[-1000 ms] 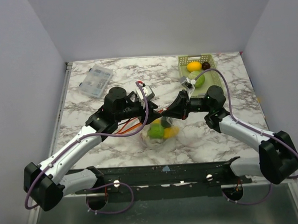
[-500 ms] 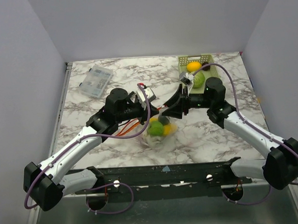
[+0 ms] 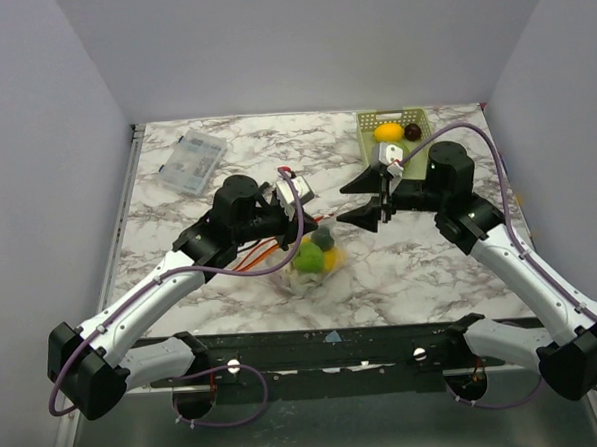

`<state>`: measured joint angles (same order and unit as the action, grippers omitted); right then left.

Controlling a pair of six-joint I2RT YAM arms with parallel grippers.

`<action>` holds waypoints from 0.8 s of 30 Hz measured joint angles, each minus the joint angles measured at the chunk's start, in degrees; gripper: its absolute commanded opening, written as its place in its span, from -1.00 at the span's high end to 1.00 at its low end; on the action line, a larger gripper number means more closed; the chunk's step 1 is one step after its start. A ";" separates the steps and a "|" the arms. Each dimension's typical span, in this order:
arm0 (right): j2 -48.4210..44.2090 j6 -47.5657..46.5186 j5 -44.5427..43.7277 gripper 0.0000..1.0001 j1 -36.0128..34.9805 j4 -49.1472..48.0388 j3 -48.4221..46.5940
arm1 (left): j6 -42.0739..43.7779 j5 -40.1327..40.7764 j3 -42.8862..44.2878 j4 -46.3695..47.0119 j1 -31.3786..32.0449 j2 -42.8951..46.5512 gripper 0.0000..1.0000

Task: Place the food in the zip-top bag and seal the zipper
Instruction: Zip the zipper food storage bag at the center of the board.

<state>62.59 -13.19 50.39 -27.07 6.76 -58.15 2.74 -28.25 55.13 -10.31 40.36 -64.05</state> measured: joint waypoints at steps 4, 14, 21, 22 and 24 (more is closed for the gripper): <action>1.11 -5.73 -0.31 -0.12 -0.44 1.07 -1.64 | 0.90 0.04 0.26 -0.61 0.00 -0.04 1.00; 6.14 -13.51 -0.68 0.09 -4.24 5.84 -6.14 | 2.23 0.59 0.35 -1.25 0.00 -0.15 1.00; 7.52 -17.14 -2.19 0.20 -6.36 10.25 -8.46 | 2.23 0.59 0.35 -1.20 0.00 -0.15 1.00; 7.56 -17.57 -2.51 0.20 -6.36 10.86 -8.52 | 2.23 0.59 0.35 -1.22 0.00 -0.15 1.00; 7.61 -18.14 -2.95 0.21 -6.36 11.61 -8.55 | 2.25 0.59 0.35 -1.22 0.00 -0.15 1.00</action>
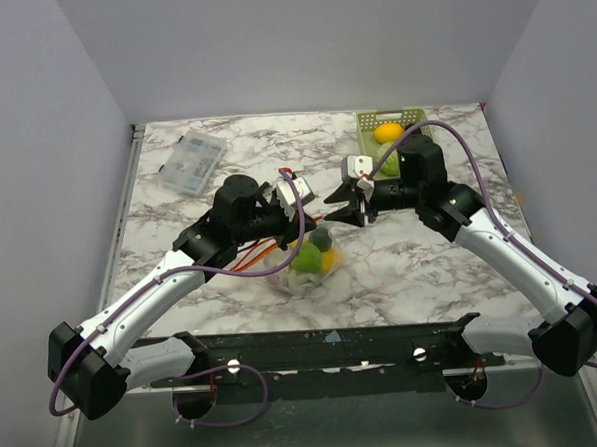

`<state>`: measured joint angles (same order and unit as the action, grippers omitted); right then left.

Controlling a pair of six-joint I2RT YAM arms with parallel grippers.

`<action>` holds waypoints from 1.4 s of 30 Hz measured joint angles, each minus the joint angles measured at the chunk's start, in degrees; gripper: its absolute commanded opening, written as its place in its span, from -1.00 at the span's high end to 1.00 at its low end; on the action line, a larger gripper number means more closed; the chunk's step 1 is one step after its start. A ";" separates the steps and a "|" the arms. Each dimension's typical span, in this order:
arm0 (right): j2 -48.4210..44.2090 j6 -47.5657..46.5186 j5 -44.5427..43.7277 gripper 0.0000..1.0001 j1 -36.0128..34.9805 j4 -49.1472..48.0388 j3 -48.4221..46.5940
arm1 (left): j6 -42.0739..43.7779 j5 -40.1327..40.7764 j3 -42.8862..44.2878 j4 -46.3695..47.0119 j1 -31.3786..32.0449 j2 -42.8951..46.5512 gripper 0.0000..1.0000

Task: Place the food in the zip-top bag and seal the zipper
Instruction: Zip the zipper food storage bag at the center of the board.

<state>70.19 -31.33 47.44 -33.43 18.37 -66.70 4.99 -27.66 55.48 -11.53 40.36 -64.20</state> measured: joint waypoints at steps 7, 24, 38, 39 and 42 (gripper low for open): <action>0.17 -1.29 -1.36 0.31 0.00 1.66 0.00 | 0.24 -0.02 0.00 0.00 0.00 0.00 1.00; 2.27 -2.16 -1.36 0.99 -0.98 3.45 -0.68 | 0.83 -0.02 0.00 -0.20 -0.13 0.00 1.00; 6.12 -3.43 0.17 0.88 -3.69 4.90 -3.72 | 4.02 -1.79 -1.55 -2.38 -0.28 2.89 1.00; 6.58 -3.54 0.22 0.87 -4.09 4.90 -3.89 | 4.22 -1.99 -1.62 -2.80 -0.28 3.08 1.00; 7.85 -3.87 0.83 0.80 -4.98 4.90 -4.07 | 4.74 -2.62 -1.77 -4.24 -0.28 3.34 1.00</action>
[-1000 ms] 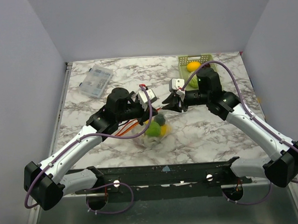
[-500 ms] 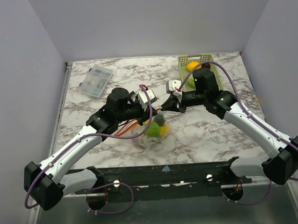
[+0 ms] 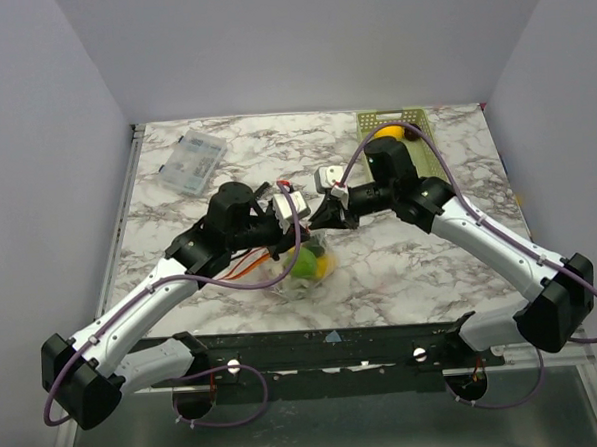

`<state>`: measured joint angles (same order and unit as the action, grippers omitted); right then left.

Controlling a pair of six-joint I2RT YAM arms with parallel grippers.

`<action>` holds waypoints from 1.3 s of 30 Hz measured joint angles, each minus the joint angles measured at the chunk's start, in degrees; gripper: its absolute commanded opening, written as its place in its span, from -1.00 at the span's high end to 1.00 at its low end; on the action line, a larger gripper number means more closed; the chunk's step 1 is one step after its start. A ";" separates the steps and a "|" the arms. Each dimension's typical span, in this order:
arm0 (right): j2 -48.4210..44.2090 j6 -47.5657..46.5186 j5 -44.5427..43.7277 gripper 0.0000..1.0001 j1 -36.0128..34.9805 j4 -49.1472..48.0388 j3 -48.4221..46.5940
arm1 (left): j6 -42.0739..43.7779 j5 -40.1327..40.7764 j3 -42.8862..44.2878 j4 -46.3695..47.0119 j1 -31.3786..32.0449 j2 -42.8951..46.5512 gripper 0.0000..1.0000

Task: Place the food in the zip-top bag and seal the zipper
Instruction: Zip the zipper food storage bag at the center of the board.

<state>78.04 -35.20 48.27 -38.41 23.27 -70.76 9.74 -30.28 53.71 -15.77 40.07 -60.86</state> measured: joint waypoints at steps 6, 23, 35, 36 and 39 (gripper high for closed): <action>0.00 0.26 1.29 0.75 -0.22 -0.74 1.25 | 0.57 -0.28 -1.03 -0.46 0.04 0.81 1.00; -6.62 4.72 1.90 0.55 -1.25 -6.58 9.60 | 1.60 -0.59 -1.68 0.20 0.33 0.92 1.00; -3.89 6.86 1.97 0.28 -1.73 -11.04 9.09 | 1.66 -1.66 -2.43 1.09 -0.09 2.27 1.00; -3.89 7.13 1.95 0.17 -1.75 -11.04 9.09 | 1.66 -1.66 -2.45 1.20 -0.11 2.29 1.00; -4.42 7.69 0.74 0.01 -1.99 -11.08 9.46 | 1.73 -1.64 -2.47 2.36 0.07 2.40 1.00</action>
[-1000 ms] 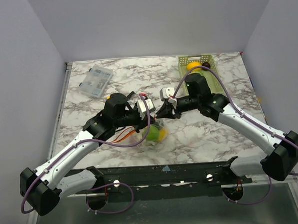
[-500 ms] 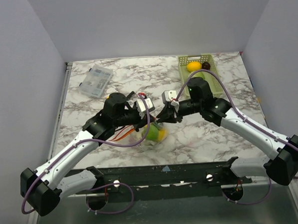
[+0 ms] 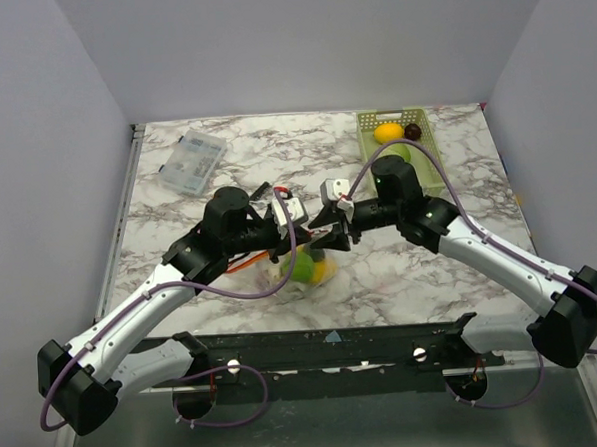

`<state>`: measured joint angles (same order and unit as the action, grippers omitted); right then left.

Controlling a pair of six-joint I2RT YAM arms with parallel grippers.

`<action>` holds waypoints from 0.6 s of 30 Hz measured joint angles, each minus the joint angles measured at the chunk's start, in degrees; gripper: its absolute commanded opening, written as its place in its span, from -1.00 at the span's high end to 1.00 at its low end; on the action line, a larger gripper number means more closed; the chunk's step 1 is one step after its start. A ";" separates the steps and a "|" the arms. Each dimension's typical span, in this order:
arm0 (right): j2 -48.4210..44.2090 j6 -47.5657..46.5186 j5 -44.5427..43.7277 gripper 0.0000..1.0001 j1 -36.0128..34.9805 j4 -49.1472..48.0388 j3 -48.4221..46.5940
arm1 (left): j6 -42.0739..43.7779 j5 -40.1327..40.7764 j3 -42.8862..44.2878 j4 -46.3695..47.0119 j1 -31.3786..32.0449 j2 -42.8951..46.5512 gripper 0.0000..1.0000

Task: Place the food in the zip-top bag and seal the zipper
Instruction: Zip the zipper food storage bag at the center of the board.

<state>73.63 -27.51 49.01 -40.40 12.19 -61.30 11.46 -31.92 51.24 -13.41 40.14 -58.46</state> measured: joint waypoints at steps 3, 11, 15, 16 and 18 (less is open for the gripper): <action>-2.78 0.13 -3.10 -0.01 -0.15 0.74 2.19 | 0.13 0.22 0.00 0.42 0.07 0.07 1.00; -8.66 0.52 -7.85 0.27 -0.15 2.86 2.78 | 0.15 0.39 0.00 0.52 0.07 -0.61 1.00; -7.52 0.33 -7.80 0.43 -0.15 4.33 1.53 | 0.15 0.39 0.00 0.72 0.07 -0.74 1.00; -6.95 0.20 -7.78 0.48 -0.15 4.48 1.31 | 0.15 0.39 0.00 0.79 0.07 -0.74 1.00; -5.79 -0.04 -7.78 0.57 -0.15 4.68 1.03 | 0.15 0.39 0.00 0.85 0.07 -0.74 1.00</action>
<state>67.83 -27.55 41.23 -40.56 16.86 -60.27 11.62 -31.53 51.24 -12.56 40.21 -59.20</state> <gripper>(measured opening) 0.272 0.020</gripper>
